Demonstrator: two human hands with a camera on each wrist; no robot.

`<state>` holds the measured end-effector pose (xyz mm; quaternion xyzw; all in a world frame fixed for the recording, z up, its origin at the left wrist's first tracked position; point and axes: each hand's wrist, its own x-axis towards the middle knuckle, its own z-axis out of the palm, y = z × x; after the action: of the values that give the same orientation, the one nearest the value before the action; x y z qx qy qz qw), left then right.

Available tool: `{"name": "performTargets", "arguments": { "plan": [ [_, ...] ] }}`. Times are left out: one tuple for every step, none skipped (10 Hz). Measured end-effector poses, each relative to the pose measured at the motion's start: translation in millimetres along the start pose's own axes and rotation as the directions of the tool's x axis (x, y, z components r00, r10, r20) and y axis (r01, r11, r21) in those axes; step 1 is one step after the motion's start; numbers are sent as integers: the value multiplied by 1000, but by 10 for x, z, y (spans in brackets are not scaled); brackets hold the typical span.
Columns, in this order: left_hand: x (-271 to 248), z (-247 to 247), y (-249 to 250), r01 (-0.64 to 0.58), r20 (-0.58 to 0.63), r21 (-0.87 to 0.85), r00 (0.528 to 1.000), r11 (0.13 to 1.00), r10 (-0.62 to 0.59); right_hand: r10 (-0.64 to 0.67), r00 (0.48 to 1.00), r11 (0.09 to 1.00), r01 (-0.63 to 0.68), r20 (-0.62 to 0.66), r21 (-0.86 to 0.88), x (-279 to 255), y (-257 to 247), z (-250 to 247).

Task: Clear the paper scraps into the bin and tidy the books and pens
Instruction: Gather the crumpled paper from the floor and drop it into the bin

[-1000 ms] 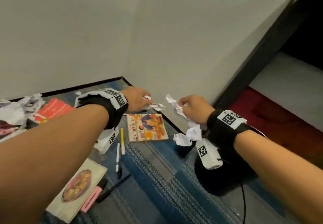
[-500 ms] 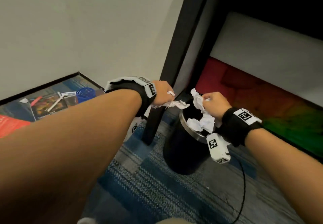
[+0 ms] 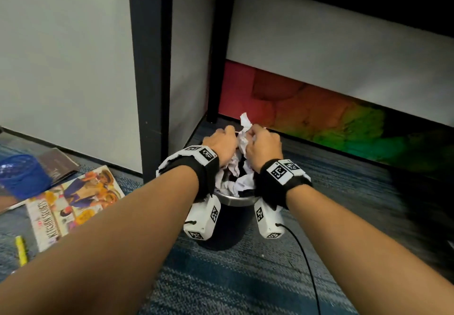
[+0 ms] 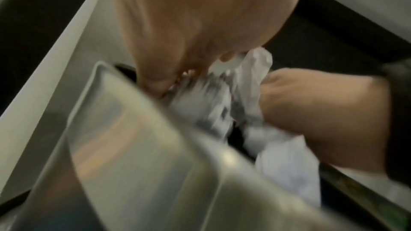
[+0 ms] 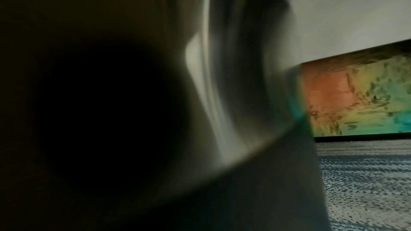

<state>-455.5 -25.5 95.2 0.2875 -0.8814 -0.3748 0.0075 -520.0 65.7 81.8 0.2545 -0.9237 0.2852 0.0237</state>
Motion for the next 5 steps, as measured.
{"name": "performTargets", "arguments": {
  "plan": [
    [27,-88,-64,43,136,93,989,995,-56,-104,958,978,147,268,-146,-28,46,207],
    [39,-139,-159,17,247,155,967,988,-55,-40,898,936,187,439,-297,-32,147,257],
    [-90,-314,-97,-6,306,57,952,998,-12,-90,915,946,201,394,-253,-2,120,131],
    [-202,-500,-60,-35,195,1,980,999,34,-215,946,948,262,245,-180,8,-77,-18],
    [-337,-775,-215,-35,39,-26,999,999,36,-311,941,936,327,134,-126,-74,-441,-94]
  ]
}}
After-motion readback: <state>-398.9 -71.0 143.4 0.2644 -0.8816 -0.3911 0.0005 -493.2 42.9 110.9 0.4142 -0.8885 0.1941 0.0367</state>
